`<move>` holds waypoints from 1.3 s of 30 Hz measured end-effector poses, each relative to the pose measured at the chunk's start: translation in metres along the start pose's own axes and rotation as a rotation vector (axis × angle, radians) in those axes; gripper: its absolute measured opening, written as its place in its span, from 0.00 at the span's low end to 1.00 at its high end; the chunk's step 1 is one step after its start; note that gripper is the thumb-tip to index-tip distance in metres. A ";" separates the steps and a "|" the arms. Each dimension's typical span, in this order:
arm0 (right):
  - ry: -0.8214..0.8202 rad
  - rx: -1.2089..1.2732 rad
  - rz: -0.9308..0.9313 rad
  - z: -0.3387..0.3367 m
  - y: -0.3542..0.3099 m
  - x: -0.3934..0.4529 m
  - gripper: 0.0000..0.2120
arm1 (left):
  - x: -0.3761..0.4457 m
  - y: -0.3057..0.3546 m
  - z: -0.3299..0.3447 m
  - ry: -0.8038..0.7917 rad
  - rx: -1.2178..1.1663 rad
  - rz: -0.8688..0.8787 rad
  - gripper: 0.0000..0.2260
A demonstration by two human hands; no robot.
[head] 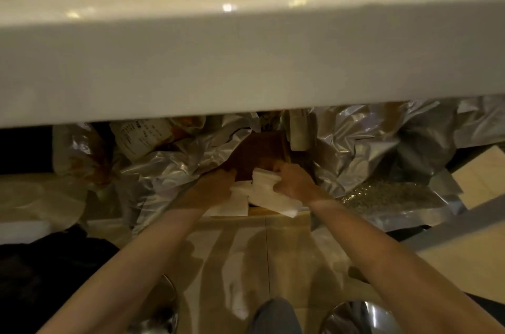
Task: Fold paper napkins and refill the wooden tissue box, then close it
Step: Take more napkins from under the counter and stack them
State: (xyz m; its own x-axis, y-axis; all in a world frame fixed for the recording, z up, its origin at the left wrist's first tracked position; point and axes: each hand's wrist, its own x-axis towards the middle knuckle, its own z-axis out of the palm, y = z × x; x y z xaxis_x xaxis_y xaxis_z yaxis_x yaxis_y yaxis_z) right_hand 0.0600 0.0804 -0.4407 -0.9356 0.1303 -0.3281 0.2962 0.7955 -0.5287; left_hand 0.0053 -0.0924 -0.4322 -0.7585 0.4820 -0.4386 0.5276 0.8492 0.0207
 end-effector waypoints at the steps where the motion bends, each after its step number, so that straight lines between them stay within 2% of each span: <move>1: -0.002 0.041 -0.007 -0.003 0.001 -0.004 0.17 | -0.007 0.001 -0.004 0.015 -0.014 0.009 0.14; 4: 0.001 0.156 -0.013 -0.012 0.002 -0.015 0.15 | -0.025 -0.002 -0.011 0.041 -0.095 0.014 0.17; 10: -0.013 0.223 -0.047 -0.049 -0.012 -0.068 0.16 | -0.079 0.001 -0.043 -0.035 -0.179 0.007 0.19; 19: -0.135 0.099 -0.112 -0.143 -0.057 -0.182 0.15 | -0.198 0.036 -0.146 -0.093 -0.179 0.075 0.20; 23: -0.160 0.079 -0.204 -0.189 -0.084 -0.232 0.10 | -0.244 0.047 -0.196 -0.118 -0.135 0.186 0.11; 27: -0.191 0.065 -0.253 -0.234 -0.109 -0.268 0.06 | -0.287 0.050 -0.241 -0.224 -0.139 0.287 0.08; 31: -0.214 0.076 -0.307 -0.270 -0.131 -0.287 0.07 | -0.318 0.050 -0.286 -0.177 -0.217 0.359 0.09; 34: -0.165 0.132 -0.349 -0.293 -0.143 -0.285 0.08 | -0.323 0.046 -0.320 -0.127 -0.274 0.385 0.06; 39: -0.108 0.098 -0.385 -0.323 -0.157 -0.255 0.12 | -0.288 0.033 -0.358 -0.044 -0.269 0.300 0.05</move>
State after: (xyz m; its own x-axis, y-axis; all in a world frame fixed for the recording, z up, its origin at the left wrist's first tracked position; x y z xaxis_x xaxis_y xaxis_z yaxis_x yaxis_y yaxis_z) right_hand 0.1901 0.1135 -0.0218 -0.9576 -0.2331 -0.1694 -0.0499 0.7132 -0.6992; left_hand 0.1041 -0.1261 0.0162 -0.5656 0.7124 -0.4155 0.5996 0.7011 0.3858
